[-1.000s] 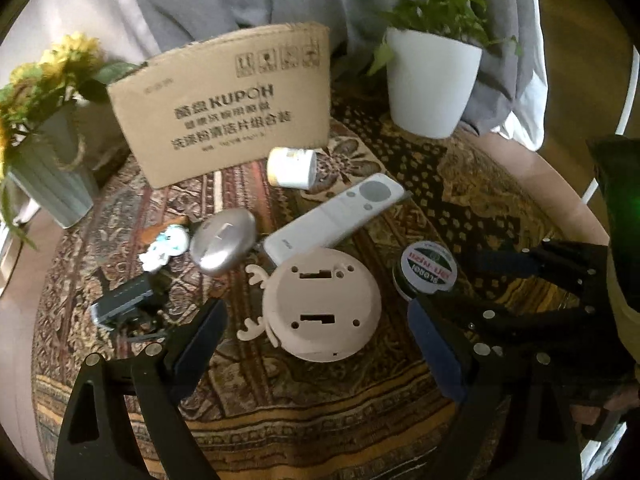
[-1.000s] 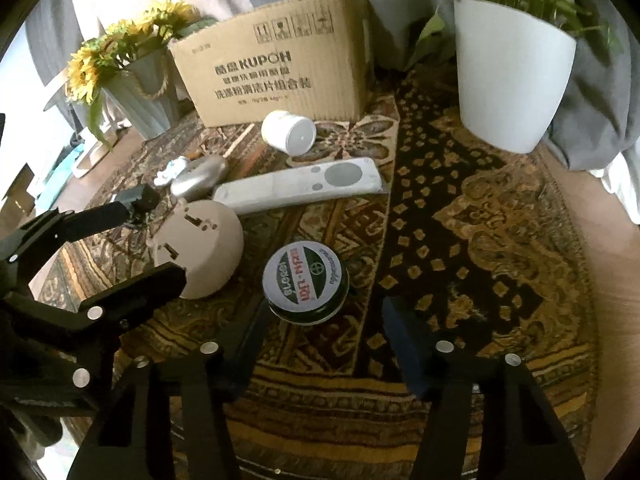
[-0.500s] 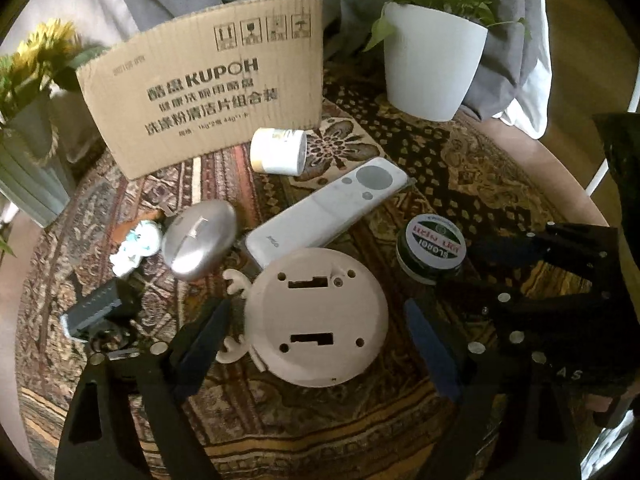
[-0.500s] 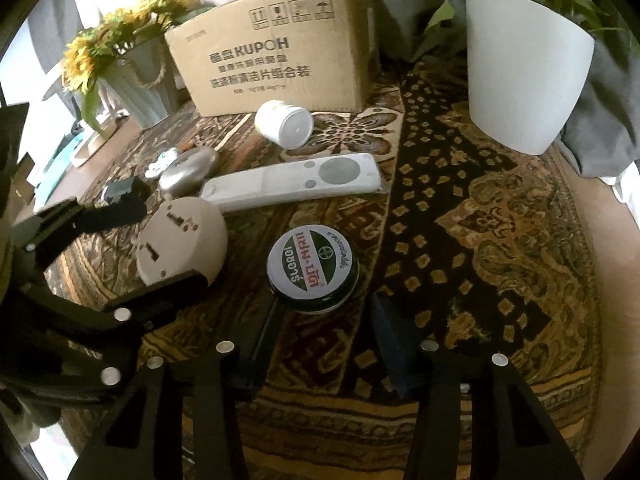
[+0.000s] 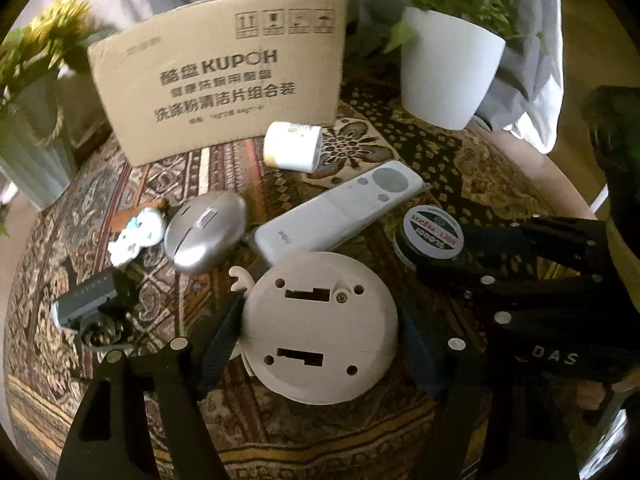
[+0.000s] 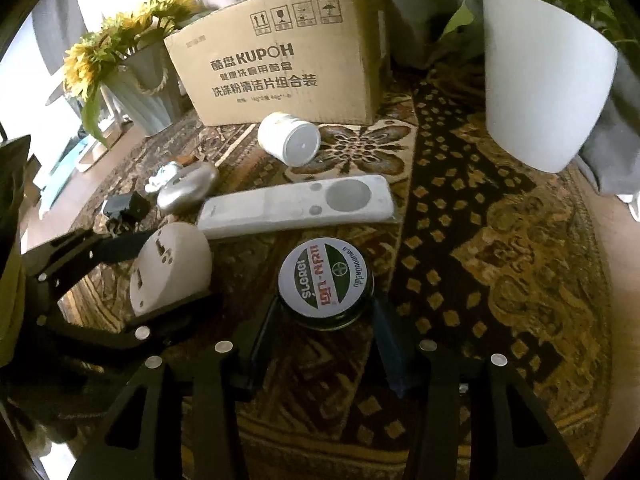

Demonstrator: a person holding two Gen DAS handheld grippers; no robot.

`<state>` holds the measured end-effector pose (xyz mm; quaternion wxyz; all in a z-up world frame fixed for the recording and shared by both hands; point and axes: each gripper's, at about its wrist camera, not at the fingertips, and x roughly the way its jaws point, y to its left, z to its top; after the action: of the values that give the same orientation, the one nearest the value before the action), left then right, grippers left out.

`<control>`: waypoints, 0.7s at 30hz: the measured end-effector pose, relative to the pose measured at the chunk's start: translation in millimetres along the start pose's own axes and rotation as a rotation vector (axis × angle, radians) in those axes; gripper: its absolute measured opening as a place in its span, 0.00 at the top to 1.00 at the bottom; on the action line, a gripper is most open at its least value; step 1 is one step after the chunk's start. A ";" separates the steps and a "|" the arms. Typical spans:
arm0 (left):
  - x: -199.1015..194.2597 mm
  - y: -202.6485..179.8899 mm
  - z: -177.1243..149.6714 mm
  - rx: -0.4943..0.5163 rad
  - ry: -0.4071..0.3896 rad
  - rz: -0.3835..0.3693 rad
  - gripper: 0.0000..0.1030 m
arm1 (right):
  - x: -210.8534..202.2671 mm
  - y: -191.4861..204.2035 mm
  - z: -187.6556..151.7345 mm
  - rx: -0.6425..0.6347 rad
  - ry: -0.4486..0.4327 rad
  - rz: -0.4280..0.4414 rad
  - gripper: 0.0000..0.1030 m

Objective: Organize rigid objects
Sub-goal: 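Move the left tool to the beige round plate while the right tool approaches the green-labelled tin, then grasp the beige plate with the left tool while the right tool grasps the tin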

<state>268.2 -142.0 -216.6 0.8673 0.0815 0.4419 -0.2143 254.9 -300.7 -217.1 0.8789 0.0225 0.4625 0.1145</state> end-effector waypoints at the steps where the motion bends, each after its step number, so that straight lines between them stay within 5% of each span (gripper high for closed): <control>1: -0.6 0.8 0.0 -0.011 0.002 -0.002 0.28 | 1.5 1.6 1.5 -0.003 -0.001 0.002 0.52; 10: -9.9 13.1 -2.9 -0.074 -0.022 0.065 0.28 | 15.0 11.2 13.6 -0.024 -0.014 0.029 0.40; 21: -25.0 21.9 -6.0 -0.165 -0.043 0.161 0.28 | 17.3 15.6 17.5 -0.049 -0.023 -0.002 0.48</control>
<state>260.6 -112.9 -201.2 0.8948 0.0404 0.4312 -0.1083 275.8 -280.4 -218.9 0.8847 0.0017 0.4492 0.1247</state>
